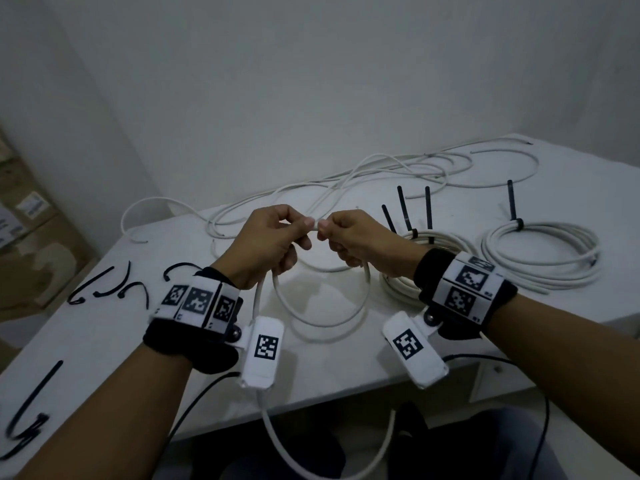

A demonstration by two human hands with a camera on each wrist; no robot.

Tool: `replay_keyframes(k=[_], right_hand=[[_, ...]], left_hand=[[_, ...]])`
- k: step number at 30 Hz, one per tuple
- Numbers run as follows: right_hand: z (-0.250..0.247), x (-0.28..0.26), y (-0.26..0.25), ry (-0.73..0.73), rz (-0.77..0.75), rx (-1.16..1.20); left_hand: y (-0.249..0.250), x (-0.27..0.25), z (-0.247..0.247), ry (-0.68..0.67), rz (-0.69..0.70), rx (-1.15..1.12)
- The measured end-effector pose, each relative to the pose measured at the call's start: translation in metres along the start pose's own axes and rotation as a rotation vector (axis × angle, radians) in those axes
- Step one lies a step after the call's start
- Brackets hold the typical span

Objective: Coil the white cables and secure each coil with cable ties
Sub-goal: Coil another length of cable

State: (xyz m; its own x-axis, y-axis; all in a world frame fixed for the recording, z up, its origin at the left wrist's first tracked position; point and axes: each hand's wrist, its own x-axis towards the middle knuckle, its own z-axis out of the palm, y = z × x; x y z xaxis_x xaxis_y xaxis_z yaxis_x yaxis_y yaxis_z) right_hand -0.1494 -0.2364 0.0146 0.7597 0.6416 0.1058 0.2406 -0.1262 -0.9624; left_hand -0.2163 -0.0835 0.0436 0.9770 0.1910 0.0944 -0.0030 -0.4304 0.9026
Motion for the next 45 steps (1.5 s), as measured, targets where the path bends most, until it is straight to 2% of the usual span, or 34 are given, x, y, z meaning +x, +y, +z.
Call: replay_keyframes(k=[7,10,14,16,18,22,28,29,31,35,40,45], right_hand=[[0.002,-0.002,0.001,-0.058,0.032,-0.014],[0.004,-0.004,0.004,-0.027,0.026,-0.030],[0.007,-0.019,0.016,-0.024,0.081,0.153],[0.011,-0.027,0.023,-0.075,0.134,0.190],[0.021,-0.034,0.028,-0.128,0.164,0.111],[0.045,-0.039,0.027,-0.299,0.173,0.047],[0.072,-0.046,0.012,-0.613,0.176,0.305],[0.074,-0.049,0.012,-0.647,0.188,0.354],[0.074,-0.055,0.010,-0.620,0.227,0.377],[0.063,-0.072,0.007,-0.463,0.233,0.070],[0.045,-0.081,-0.009,-0.318,0.024,-0.664],[0.037,-0.088,-0.042,-0.230,-0.033,-0.992]], left_hand=[[-0.009,-0.002,-0.001,0.019,0.028,-0.021],[-0.009,0.001,-0.003,0.115,0.058,-0.046],[-0.007,0.009,-0.015,0.286,0.052,-0.240],[-0.005,0.012,-0.026,0.369,0.042,-0.337],[-0.002,0.016,-0.035,0.411,0.034,-0.391],[0.009,0.017,-0.034,0.387,0.040,-0.453],[0.020,0.007,-0.030,0.333,0.051,-0.509],[0.020,0.005,-0.032,0.333,0.043,-0.513],[0.017,0.001,-0.041,0.336,0.027,-0.518],[0.005,-0.008,-0.061,0.306,-0.006,-0.492],[-0.010,-0.022,-0.067,0.232,-0.050,-0.495],[-0.011,-0.026,-0.060,0.228,-0.045,-0.477]])
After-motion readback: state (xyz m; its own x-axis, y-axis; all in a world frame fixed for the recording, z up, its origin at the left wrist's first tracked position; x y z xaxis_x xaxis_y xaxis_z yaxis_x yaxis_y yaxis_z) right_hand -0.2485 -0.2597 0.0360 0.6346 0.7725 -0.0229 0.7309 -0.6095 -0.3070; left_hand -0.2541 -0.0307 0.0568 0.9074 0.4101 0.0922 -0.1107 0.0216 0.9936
